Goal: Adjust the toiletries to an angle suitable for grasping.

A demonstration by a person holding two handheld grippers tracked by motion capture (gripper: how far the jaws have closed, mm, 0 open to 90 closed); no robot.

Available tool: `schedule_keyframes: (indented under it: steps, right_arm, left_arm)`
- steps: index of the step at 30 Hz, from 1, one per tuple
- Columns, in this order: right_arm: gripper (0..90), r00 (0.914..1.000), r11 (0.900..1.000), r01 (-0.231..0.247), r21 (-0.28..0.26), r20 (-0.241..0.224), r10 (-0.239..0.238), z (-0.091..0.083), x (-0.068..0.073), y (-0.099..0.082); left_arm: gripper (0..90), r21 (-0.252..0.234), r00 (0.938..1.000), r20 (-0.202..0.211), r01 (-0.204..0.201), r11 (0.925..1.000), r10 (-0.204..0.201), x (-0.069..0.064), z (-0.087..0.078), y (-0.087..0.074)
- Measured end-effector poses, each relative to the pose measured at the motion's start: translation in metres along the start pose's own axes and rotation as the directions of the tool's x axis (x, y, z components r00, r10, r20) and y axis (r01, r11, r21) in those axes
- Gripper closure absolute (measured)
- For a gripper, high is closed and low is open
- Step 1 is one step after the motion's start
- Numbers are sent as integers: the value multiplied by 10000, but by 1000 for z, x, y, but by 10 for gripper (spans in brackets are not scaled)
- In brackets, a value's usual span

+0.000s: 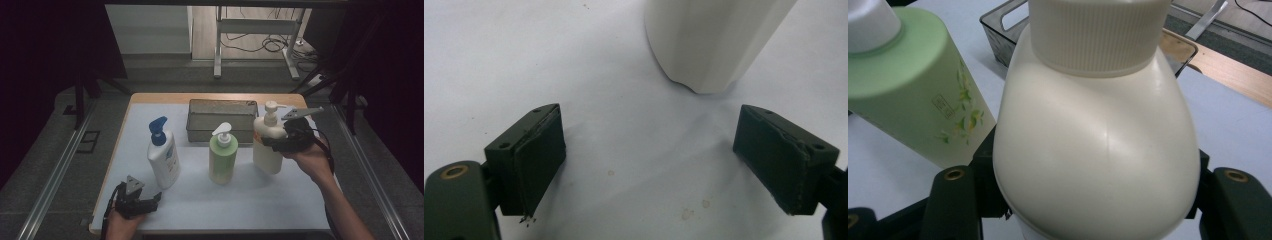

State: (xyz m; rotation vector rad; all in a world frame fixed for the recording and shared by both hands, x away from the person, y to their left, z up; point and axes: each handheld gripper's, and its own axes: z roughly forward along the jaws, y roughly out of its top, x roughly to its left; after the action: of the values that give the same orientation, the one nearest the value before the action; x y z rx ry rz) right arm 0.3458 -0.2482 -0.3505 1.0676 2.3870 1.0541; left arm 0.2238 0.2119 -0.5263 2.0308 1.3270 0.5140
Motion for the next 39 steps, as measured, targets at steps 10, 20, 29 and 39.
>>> schedule_keyframes:
  steps: [10, 20, 29, 39]
  right_arm:
    - [365, 10000, 9999, -75, -131, 1, 75, -7, -5, 22]
    - [365, 10000, 9991, -25, -435, -15, 24, -8, -4, 46]
    - [365, 9998, 9978, -122, -657, 158, 133, -1, -3, 66]
    - [365, 9991, 9963, -197, -833, 367, 229, 12, -2, 83]
  left_arm:
    - [130, -13, 10000, -1, 30, 10000, -30, 0, 0, 0]
    - [130, -6, 10000, 13, 38, 10000, -38, 0, 0, 0]
    - [130, -3, 10000, 16, 37, 10000, -37, 0, 0, 0]
    - [130, 8, 10000, 18, 32, 10000, -33, 0, 0, 0]
